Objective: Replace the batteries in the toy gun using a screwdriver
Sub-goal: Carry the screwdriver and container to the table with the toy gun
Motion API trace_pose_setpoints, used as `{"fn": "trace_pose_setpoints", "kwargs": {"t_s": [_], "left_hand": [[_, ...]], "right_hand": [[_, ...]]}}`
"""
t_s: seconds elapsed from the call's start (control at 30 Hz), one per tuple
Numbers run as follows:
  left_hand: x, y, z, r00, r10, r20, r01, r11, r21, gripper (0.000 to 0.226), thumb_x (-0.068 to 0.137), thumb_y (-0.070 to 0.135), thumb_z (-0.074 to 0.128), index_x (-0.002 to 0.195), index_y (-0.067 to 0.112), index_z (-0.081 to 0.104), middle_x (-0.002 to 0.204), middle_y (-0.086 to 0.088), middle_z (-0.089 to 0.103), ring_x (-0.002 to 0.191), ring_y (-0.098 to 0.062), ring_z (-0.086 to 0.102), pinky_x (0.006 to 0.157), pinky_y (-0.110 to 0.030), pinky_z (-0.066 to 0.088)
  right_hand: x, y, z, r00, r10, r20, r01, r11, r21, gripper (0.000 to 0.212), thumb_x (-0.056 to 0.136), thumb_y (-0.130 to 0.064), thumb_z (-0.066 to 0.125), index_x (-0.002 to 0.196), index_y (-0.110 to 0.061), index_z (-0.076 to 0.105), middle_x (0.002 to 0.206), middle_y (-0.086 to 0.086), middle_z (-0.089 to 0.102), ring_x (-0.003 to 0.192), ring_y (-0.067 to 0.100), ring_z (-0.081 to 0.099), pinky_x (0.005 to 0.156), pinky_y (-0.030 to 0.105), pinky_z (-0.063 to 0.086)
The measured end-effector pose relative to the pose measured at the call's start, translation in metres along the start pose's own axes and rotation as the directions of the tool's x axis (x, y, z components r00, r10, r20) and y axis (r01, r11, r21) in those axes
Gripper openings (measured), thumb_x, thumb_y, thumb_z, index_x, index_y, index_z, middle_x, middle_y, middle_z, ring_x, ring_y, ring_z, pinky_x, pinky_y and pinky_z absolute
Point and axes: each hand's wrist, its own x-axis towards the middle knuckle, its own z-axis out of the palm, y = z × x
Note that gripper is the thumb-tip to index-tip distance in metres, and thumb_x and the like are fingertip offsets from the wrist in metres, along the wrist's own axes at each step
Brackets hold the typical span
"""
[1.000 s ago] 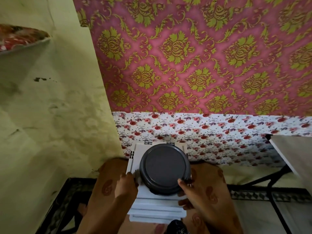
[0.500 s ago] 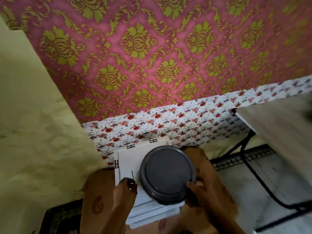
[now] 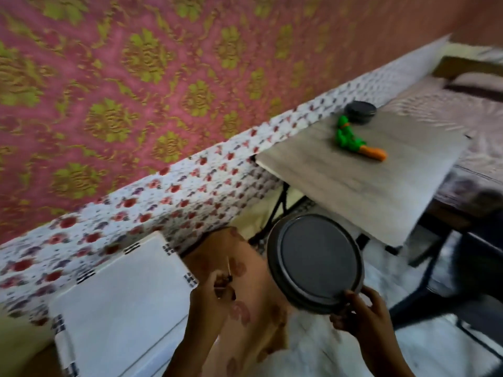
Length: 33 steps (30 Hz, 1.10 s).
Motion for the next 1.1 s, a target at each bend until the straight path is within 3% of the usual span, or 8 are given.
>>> {"fn": "trace_pose_setpoints", "kwargs": {"t_s": [0.13,0.23,0.3,0.4,0.5,0.73,0.83,1.1], "left_hand": [[-0.011,0.042,0.064,0.981,0.171,0.09,-0.172,0.985,0.002,0.022,0.086,0.003,0.061,0.099,0.021,0.055,0.084,0.009,0.057,0.078,-0.011,0.054,0.071,-0.022,0.041],[-0.016,0.072,0.124,0.968,0.241,0.073,-0.241,0.97,-0.012,0.021,0.085,0.004,0.064,0.088,0.023,0.054,0.075,0.017,0.057,0.071,-0.007,0.056,0.061,-0.006,0.041],[-0.02,0.091,0.168,0.964,0.249,0.09,-0.248,0.968,-0.019,0.017,0.086,0.008,0.064,0.09,0.022,0.055,0.074,0.018,0.058,0.071,-0.005,0.059,0.058,-0.005,0.042],[-0.026,0.119,0.22,0.96,0.255,0.116,-0.25,0.967,-0.054,0.016,0.087,0.009,0.063,0.093,0.022,0.055,0.077,0.014,0.059,0.075,-0.006,0.06,0.065,-0.015,0.045],[-0.031,0.147,0.266,0.952,0.248,0.18,-0.237,0.968,-0.077,0.021,0.086,0.009,0.064,0.089,0.029,0.056,0.081,0.01,0.063,0.081,-0.018,0.065,0.074,-0.034,0.055],[-0.009,0.193,0.324,0.919,0.328,0.217,-0.328,0.944,-0.038,0.017,0.086,0.009,0.064,0.096,0.021,0.055,0.081,0.012,0.06,0.076,-0.006,0.06,0.063,-0.014,0.051],[0.014,0.207,0.349,0.916,0.335,0.22,-0.336,0.941,-0.033,0.018,0.086,0.008,0.065,0.096,0.02,0.056,0.082,0.011,0.061,0.079,-0.014,0.063,0.069,-0.027,0.055],[0.105,0.248,0.411,0.944,0.253,0.21,-0.246,0.967,-0.058,0.017,0.085,0.01,0.065,0.099,0.017,0.059,0.088,-0.002,0.064,0.087,-0.024,0.065,0.08,-0.044,0.057]], "right_hand": [[0.014,-0.009,-0.068,0.989,-0.052,-0.135,0.062,0.995,0.074,0.028,0.092,-0.01,0.052,0.118,-0.003,0.043,0.069,0.027,0.057,0.047,0.034,0.06,0.041,0.032,0.051],[0.029,-0.02,-0.128,0.977,-0.071,-0.199,0.088,0.993,0.077,0.03,0.092,-0.011,0.052,0.119,-0.005,0.04,0.081,0.032,0.058,0.055,0.037,0.061,0.045,0.035,0.053],[0.037,-0.028,-0.166,0.968,-0.084,-0.237,0.108,0.99,0.09,0.022,0.092,-0.011,0.053,0.11,-0.012,0.042,0.093,0.037,0.057,0.064,0.04,0.061,0.053,0.041,0.054],[0.046,-0.042,-0.208,0.954,-0.132,-0.271,0.154,0.986,0.06,0.017,0.091,-0.011,0.054,0.103,-0.016,0.042,0.091,0.032,0.059,0.063,0.038,0.06,0.057,0.041,0.051],[0.057,-0.058,-0.246,0.941,-0.151,-0.303,0.18,0.981,0.069,0.022,0.091,-0.009,0.054,0.107,-0.015,0.04,0.08,0.023,0.06,0.059,0.033,0.057,0.054,0.038,0.046],[0.094,-0.067,-0.291,0.939,-0.099,-0.329,0.138,0.985,0.098,0.028,0.089,-0.009,0.056,0.112,-0.012,0.04,0.072,0.024,0.064,0.055,0.035,0.059,0.054,0.038,0.048],[0.12,-0.071,-0.302,0.938,-0.074,-0.338,0.12,0.986,0.118,0.027,0.09,-0.008,0.055,0.112,-0.011,0.041,0.073,0.023,0.063,0.052,0.033,0.057,0.049,0.036,0.046],[0.231,-0.122,-0.308,0.95,-0.072,-0.304,0.094,0.994,0.059,0.023,0.09,-0.009,0.054,0.109,-0.013,0.041,0.08,0.024,0.062,0.05,0.03,0.058,0.04,0.031,0.049]]}}
